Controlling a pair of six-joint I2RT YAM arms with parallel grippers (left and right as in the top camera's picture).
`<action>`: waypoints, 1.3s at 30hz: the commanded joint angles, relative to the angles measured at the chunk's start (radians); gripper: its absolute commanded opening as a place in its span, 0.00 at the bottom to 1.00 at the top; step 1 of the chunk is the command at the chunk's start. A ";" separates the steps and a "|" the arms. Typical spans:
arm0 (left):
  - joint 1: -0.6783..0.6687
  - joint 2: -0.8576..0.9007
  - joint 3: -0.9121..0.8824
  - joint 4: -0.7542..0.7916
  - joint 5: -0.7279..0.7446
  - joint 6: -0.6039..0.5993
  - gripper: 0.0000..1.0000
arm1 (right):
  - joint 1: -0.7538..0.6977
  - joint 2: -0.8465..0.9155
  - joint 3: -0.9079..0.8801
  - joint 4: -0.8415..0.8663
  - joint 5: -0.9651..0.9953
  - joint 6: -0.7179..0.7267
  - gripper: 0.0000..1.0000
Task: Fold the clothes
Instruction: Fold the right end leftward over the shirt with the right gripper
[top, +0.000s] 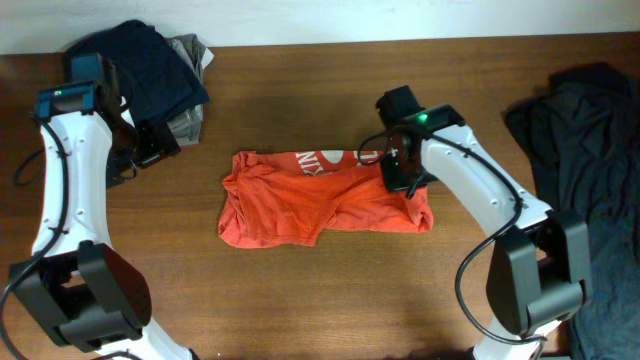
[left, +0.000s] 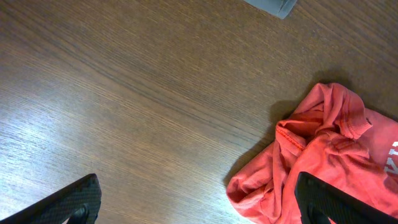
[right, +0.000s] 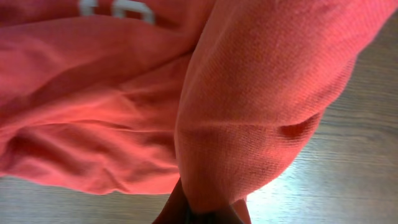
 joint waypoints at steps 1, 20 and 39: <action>0.000 0.015 0.003 -0.002 0.007 -0.005 0.99 | 0.046 0.008 -0.008 0.016 0.019 0.031 0.05; 0.000 0.015 0.003 -0.013 0.006 -0.004 0.99 | 0.079 0.029 0.156 -0.081 -0.012 0.117 0.39; 0.000 0.015 0.003 -0.017 0.007 -0.005 0.99 | -0.042 0.134 0.121 0.072 -0.223 0.050 0.04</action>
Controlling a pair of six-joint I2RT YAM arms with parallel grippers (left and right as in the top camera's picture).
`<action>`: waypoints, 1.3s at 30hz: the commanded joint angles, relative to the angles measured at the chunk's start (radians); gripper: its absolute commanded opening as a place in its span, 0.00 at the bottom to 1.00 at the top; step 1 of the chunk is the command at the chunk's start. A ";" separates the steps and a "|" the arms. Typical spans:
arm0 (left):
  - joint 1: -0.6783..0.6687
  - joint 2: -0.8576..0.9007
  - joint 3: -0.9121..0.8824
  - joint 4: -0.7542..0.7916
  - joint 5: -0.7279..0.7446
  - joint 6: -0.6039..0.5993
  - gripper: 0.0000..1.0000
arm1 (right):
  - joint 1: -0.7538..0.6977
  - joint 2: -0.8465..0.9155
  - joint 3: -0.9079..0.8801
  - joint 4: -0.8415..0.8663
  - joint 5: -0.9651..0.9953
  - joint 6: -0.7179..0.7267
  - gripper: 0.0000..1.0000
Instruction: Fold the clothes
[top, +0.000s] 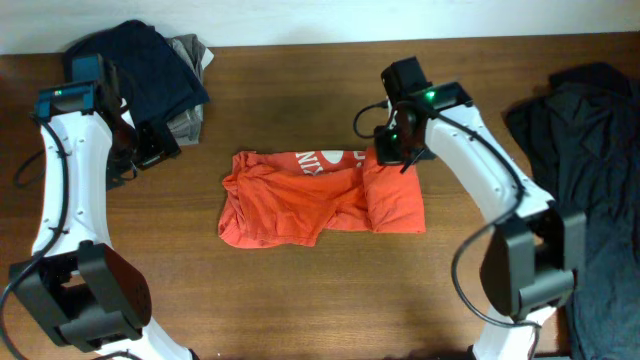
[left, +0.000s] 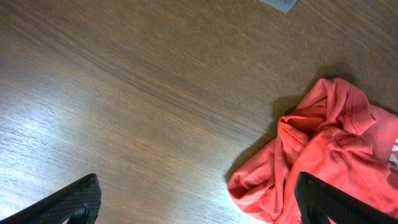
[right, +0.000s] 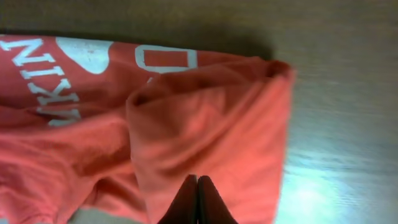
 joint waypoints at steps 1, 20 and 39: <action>0.000 0.015 0.003 -0.002 0.007 -0.005 0.99 | 0.005 0.063 -0.043 0.048 -0.085 0.002 0.04; 0.000 0.016 0.003 -0.002 0.006 -0.004 0.99 | -0.016 0.071 0.114 0.060 -0.228 0.005 0.04; 0.000 0.016 -0.001 -0.020 0.007 -0.005 0.99 | -0.028 -0.002 -0.192 -0.084 -0.258 -0.078 0.14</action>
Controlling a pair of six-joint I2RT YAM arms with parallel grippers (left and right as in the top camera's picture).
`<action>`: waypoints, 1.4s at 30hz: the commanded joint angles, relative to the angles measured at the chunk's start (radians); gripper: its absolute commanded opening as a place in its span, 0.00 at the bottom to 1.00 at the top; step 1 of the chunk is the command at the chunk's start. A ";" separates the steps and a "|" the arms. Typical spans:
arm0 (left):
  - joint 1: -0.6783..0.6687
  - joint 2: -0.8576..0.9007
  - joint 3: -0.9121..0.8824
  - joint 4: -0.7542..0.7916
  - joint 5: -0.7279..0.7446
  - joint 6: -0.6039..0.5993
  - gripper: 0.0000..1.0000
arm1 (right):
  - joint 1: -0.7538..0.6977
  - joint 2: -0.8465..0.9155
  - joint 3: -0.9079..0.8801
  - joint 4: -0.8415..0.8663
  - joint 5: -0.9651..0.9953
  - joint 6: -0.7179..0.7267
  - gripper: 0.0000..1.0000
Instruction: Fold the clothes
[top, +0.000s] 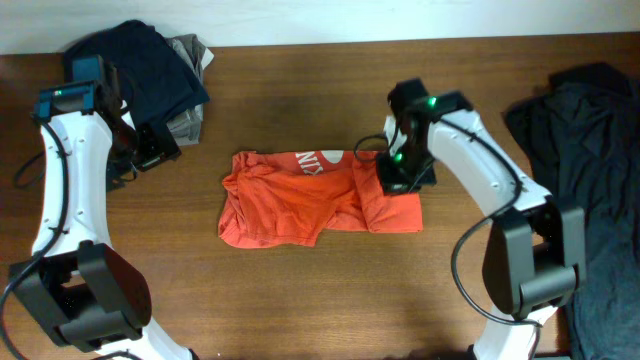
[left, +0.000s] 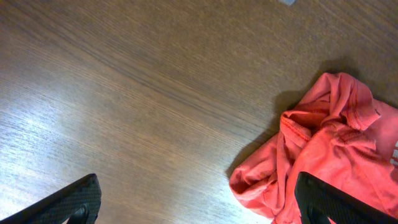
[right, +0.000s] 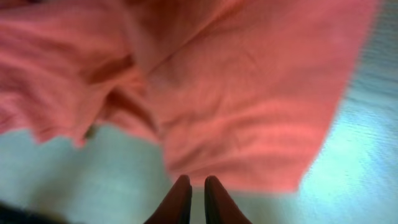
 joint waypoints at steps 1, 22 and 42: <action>0.000 0.016 -0.003 -0.002 0.007 -0.005 0.99 | -0.002 0.007 -0.142 0.116 -0.070 -0.012 0.14; 0.000 0.016 -0.223 0.185 0.363 0.235 0.99 | -0.002 -0.161 0.134 -0.108 -0.075 -0.009 0.97; -0.051 0.027 -0.588 0.520 0.598 0.291 0.99 | 0.001 -0.187 0.189 -0.246 -0.076 -0.053 0.99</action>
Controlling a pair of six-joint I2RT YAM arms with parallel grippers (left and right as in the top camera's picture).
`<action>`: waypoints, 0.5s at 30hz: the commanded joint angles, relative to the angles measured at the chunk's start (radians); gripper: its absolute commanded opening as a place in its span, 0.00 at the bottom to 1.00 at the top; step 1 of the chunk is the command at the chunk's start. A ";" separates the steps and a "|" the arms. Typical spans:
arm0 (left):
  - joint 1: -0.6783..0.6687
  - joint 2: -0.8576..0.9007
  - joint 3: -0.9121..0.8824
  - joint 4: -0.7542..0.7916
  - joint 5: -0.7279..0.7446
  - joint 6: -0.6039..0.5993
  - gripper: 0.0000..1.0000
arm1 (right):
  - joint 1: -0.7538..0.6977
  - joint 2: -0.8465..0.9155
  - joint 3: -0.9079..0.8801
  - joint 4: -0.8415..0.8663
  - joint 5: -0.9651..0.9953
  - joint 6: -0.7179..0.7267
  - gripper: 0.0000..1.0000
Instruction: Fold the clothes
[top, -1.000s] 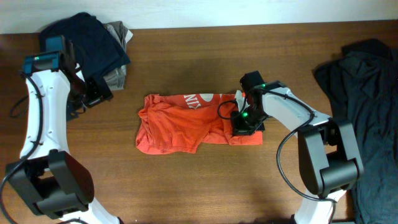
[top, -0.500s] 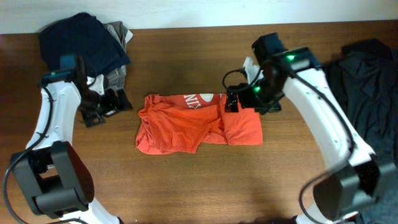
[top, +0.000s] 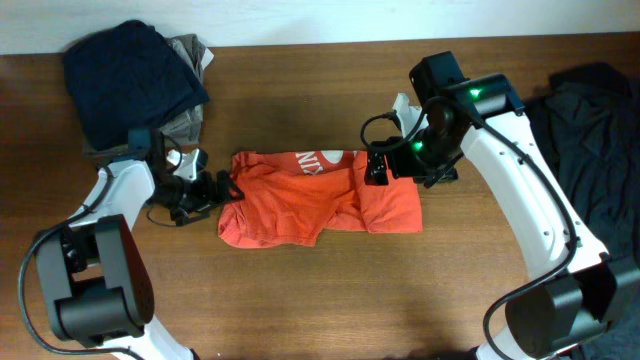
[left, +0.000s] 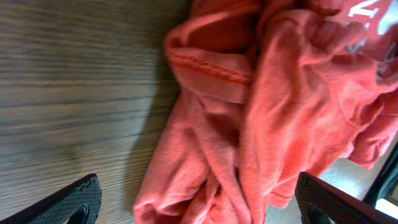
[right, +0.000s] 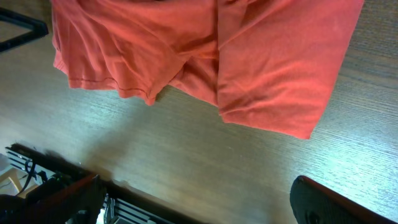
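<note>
An orange shirt (top: 320, 195) with white lettering (top: 322, 160) lies crumpled in the middle of the brown table (top: 300, 300), its right end folded over. My left gripper (top: 205, 187) is low at the shirt's bunched left edge (left: 211, 124). It is open, with the cloth lying between its two black fingers (left: 74, 199). My right gripper (top: 385, 165) hovers above the folded right end (right: 280, 74), open and holding nothing; in the right wrist view the right gripper (right: 196, 183) looks down on the shirt (right: 155, 50).
A dark navy clothes pile (top: 135, 65) with a grey garment (top: 185, 120) under it sits at the back left. Another dark pile (top: 590, 150) fills the right side. The table's front edge (right: 68, 165) shows in the right wrist view.
My left gripper has come from beside the navy pile down to the shirt's left edge, still open. My right gripper, nearly shut low over the fold, is now raised and wide open.
My right gripper was shut on the shirt's right end, which lay spread to the right. Then that end lay folded leftward over the shirt, the gripper still on it. Then the gripper was low over the fold. Now it is open above, and the left is at the shirt.
</note>
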 joint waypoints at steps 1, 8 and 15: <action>-0.025 0.015 -0.009 0.018 0.042 0.027 0.99 | 0.005 0.004 0.001 -0.010 0.012 -0.010 0.98; -0.069 0.080 -0.009 0.058 0.041 0.027 0.99 | 0.092 -0.027 0.001 -0.024 0.014 -0.007 0.95; -0.071 0.177 -0.009 0.061 0.042 0.042 0.95 | 0.259 -0.191 0.002 -0.013 0.179 0.121 0.95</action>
